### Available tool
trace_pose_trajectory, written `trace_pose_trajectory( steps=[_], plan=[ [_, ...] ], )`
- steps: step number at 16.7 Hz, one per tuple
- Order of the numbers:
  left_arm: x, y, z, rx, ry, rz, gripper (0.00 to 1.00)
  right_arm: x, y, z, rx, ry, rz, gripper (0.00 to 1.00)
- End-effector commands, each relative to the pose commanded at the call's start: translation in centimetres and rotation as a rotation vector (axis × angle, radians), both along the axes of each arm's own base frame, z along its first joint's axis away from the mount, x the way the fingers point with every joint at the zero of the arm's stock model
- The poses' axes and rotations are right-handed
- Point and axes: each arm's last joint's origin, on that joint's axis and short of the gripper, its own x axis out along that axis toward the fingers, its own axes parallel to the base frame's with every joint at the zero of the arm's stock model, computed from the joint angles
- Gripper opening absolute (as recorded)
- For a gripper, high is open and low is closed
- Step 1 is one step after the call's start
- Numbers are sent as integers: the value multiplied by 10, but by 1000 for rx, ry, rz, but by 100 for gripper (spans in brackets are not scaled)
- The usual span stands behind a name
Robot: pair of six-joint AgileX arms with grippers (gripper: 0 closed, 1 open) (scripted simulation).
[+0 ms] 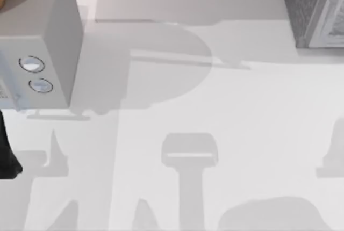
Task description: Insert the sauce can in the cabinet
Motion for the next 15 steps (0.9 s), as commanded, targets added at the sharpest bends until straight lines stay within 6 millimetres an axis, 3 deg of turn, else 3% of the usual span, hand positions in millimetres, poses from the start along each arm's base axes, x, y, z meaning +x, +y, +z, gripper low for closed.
trace_pose_trajectory(
  steps=[4, 7, 10, 15],
  plan=[
    [0, 0, 0, 0, 0, 0, 100, 0, 1, 6, 9, 13, 13, 0],
    [0, 0, 0, 0, 0, 0, 100, 2, 3, 31, 28, 56, 21, 0],
    [0, 0, 0, 0, 0, 0, 100, 10, 6, 74, 38, 102, 25, 0],
    [0, 0, 0, 0, 0, 0, 100, 29, 10, 169, 9, 83, -1, 0]
  ],
)
